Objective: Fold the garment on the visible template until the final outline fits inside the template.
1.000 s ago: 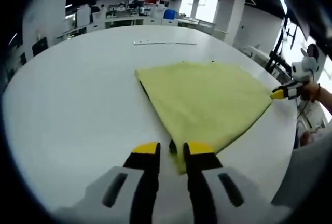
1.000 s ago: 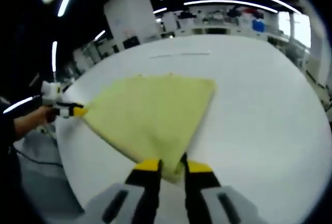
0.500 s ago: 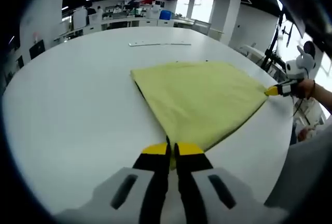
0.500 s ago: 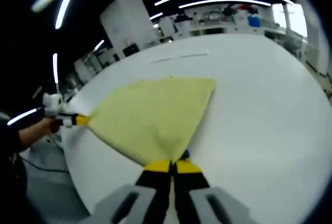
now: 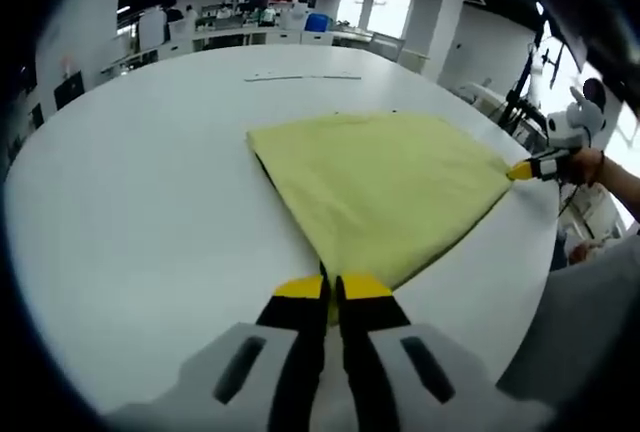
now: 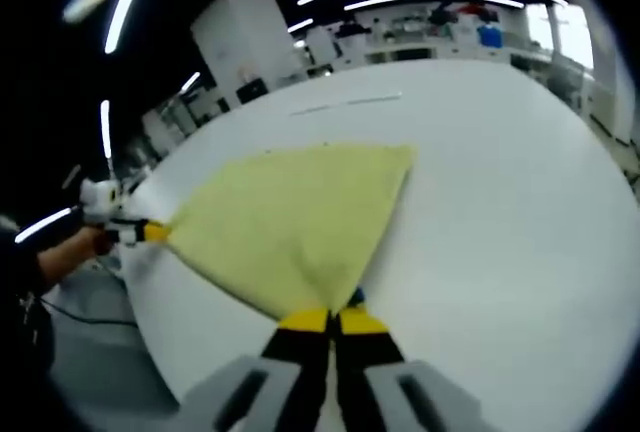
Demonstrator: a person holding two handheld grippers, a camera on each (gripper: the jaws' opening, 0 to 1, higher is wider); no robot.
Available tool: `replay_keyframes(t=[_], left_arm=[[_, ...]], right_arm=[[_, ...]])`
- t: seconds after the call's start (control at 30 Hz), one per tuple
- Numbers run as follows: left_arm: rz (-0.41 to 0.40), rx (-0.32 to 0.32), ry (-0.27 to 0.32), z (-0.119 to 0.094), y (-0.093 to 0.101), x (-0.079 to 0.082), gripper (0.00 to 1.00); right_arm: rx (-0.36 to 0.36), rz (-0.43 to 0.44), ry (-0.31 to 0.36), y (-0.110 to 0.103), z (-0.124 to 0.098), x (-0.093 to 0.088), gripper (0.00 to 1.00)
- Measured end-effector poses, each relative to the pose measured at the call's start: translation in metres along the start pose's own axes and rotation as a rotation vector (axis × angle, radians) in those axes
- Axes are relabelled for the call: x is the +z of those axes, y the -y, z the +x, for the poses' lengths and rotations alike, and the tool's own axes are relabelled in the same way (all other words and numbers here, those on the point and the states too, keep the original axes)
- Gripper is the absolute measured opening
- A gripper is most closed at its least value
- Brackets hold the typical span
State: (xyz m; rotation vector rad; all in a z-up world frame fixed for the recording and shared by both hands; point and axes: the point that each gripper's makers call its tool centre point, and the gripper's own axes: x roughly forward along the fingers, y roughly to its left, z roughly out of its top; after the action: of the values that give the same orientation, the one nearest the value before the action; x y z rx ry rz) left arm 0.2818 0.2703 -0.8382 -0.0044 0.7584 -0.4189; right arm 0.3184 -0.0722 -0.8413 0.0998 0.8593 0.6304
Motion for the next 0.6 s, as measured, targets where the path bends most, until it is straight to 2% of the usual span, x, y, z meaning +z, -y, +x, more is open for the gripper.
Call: replay_keyframes(t=[0.3, 0.6], left_arm=[[0.008, 0.008, -0.019, -0.007, 0.008, -0.006, 0.00], [-0.001, 0.013, -0.043, -0.006, 0.009, -0.013, 0.00]], right_arm=[[-0.002, -0.004, -0.009, -0.006, -0.007, -0.014, 0.00], [-0.016, 0.023, 0.017, -0.006, -0.008, -0.016, 0.00]])
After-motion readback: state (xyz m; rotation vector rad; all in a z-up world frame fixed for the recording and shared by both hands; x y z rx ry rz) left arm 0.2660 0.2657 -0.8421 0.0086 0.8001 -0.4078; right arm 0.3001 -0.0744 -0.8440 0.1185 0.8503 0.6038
